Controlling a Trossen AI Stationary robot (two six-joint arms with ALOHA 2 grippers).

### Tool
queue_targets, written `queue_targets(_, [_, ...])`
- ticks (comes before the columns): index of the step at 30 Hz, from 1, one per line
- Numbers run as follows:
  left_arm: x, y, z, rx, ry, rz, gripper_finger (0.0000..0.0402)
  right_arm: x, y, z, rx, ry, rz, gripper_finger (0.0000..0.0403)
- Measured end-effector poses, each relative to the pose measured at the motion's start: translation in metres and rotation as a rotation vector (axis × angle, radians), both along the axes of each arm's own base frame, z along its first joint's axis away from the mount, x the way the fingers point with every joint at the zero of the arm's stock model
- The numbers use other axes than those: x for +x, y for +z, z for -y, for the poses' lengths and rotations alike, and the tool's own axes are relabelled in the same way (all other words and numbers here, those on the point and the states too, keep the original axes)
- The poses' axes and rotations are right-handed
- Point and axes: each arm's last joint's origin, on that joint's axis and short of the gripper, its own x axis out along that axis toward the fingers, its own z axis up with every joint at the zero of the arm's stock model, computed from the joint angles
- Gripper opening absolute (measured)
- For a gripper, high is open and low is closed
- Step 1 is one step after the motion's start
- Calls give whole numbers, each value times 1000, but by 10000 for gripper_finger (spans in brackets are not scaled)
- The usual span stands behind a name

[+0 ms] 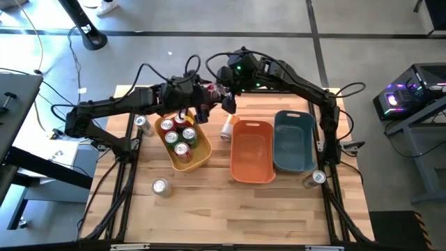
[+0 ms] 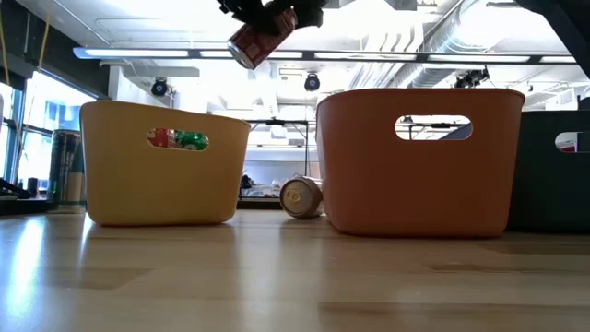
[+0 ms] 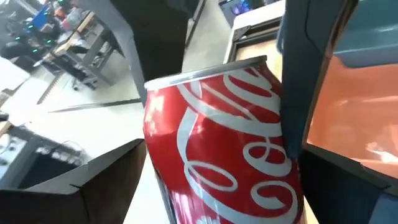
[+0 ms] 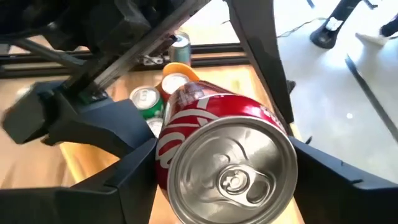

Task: Sort soda cans
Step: Put the red-white soda can into the yellow bin

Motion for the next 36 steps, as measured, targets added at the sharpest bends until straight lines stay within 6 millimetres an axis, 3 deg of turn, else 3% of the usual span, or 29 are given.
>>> queue_targets(10, [-12,2,2,-20,28,-38,382,-3,-2,0,-27,-14,-47,280])
queue_targets(17, [-21,10,15,-37,9,-5,383,-9,-5,4,-57,-31,-107,280])
queue_targets(22, [-43,21,21,-43,104,33,383,-10,-7,3,-47,-32,-122,280])
queue_targets(28, [-80,26,16,-200,257,209,383,8,-17,-20,-18,55,-123,280])
queue_targets(36, [-122,15,20,-390,423,445,383,50,-67,-64,-24,237,-240,280])
